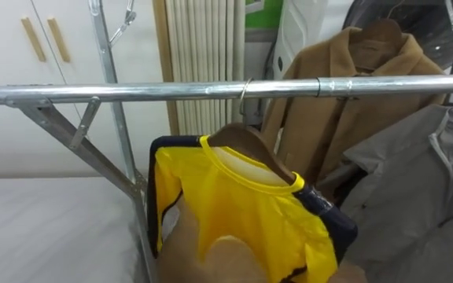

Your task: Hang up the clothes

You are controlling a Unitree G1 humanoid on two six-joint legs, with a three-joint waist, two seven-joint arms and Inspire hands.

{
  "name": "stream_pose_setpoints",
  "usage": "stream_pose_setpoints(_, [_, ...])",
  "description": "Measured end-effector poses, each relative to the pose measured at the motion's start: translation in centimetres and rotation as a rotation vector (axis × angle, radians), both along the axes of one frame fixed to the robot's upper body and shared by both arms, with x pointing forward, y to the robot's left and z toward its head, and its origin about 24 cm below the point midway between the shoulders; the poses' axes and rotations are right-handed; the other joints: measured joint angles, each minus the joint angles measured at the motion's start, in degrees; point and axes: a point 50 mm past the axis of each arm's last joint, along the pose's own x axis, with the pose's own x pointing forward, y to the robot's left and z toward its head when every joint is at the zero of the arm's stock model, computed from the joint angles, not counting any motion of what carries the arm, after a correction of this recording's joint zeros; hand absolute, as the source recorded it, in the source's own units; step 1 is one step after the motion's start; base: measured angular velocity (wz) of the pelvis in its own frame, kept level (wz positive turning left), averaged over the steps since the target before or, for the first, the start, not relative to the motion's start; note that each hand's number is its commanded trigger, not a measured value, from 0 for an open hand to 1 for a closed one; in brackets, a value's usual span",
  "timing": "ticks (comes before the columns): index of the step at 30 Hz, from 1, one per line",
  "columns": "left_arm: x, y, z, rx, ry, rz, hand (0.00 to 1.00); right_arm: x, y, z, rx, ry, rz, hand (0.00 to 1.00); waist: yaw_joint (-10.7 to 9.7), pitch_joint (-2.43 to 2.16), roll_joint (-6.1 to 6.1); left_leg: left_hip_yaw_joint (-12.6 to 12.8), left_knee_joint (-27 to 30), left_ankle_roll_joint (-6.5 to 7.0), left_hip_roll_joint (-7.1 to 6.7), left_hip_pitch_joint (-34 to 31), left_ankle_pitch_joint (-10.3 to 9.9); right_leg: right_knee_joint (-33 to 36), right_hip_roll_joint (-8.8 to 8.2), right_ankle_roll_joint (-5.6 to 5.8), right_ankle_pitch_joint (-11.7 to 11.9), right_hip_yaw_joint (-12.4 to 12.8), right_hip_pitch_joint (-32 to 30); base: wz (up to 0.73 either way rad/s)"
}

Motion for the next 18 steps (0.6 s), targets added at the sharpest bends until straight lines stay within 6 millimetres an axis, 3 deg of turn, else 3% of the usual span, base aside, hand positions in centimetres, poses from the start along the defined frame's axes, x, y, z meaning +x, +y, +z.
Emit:
stream_pose_setpoints(2, [-0.4,0.1,-0.1,0.002,0.010,0.014,0.00,-2.4,0.1,-0.6,0.022,0.080,-0.006,0.00,0.1,0.04,0.18,0.0,-0.5,0.00,0.02,0.5,0.0,0.1,0.22,0.00,0.0,0.6,0.0,-0.11])
stream_pose_setpoints(8, [-1.0,0.3,-0.2,0.001,0.043,0.030,0.00,-6.6,0.9,-1.2,0.060,0.240,0.038,0.00,-0.9,0.27,0.92,0.1,-1.1,0.00,0.02,0.6,0.0,0.0,0.62,0.01,0.0,0.8,-0.1,-0.02])
stream_pose_setpoints(14, [-1.7,0.5,-0.4,-0.004,0.091,0.071,0.00,-8.6,1.7,-1.5,0.109,0.334,0.044,0.00,-1.4,0.18,1.17,0.1,-1.3,0.00,0.06,0.7,0.0,-0.2,0.67,0.01,0.0,0.6,-0.1,0.00])
stream_pose_setpoints(18, [-1.4,0.4,-0.5,-0.012,0.097,0.091,0.00,-8.3,1.7,-1.5,0.103,0.343,0.083,0.00,-1.1,0.17,1.35,0.6,-1.3,0.00,0.09,0.7,0.0,-0.1,0.71,0.00,0.0,0.8,-0.2,-0.03])
